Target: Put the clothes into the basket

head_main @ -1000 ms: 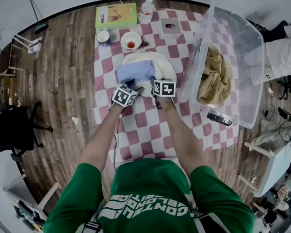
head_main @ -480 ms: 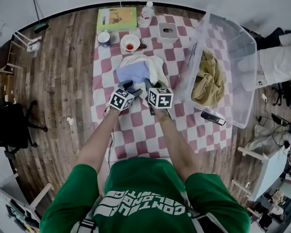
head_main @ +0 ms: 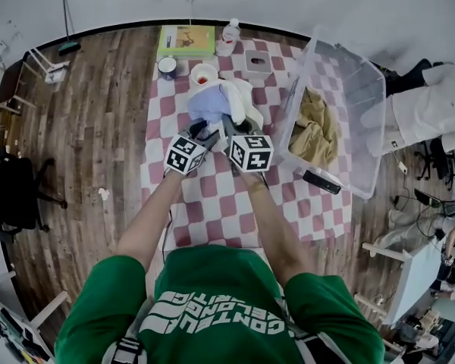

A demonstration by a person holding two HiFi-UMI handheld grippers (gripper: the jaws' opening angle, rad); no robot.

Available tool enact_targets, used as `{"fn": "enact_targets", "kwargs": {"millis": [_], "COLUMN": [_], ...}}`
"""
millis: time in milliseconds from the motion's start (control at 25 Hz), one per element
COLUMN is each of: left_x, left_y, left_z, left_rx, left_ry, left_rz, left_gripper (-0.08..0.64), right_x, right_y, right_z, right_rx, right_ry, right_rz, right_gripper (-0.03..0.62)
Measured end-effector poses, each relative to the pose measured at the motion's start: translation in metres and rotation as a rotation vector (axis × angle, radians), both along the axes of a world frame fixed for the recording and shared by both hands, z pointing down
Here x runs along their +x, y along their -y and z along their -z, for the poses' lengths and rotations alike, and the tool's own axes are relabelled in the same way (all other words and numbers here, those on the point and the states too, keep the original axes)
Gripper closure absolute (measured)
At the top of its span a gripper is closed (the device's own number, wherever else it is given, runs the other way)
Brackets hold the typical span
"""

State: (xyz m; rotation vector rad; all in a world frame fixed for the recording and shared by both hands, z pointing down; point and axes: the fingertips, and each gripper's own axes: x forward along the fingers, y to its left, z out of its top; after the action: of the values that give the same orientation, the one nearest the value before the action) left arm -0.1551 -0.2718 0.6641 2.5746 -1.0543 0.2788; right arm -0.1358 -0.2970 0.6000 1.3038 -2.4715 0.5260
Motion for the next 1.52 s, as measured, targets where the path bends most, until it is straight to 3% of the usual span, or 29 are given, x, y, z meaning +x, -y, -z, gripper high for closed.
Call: {"fn": "enact_targets", "kwargs": {"millis": [360,800,1200,1520], "left_x": [-0.004,0.025,0.075,0.158], "left_y": [0.002,-0.004,-0.016,-0.023], "left_z": [0.112,0.243,0.298,0.319], "left_rx": [0.237,0.443,0.527,0.556], "left_ry": [0.030,0.059,0.060,0.059], "left_rz": [0.013,0.023,-0.006,-0.101], "left_gripper": [0.382,0.393,0.397,0.399], "right_x": [0.002,0.031,0.082,0.162], "right_y": [-0.010,-0.034,-0.054,-0.064], "right_z": [0.114,0.247,0.303,0.322], "right_rx": [0.172,0.390,0.486,0.531], "right_ry": [0.093,0.125,0.129,0.105], "right_rz": [0.025,0.068,0.048,-0.028], "right_gripper": [0.525,0.525,0.525,0.525]}}
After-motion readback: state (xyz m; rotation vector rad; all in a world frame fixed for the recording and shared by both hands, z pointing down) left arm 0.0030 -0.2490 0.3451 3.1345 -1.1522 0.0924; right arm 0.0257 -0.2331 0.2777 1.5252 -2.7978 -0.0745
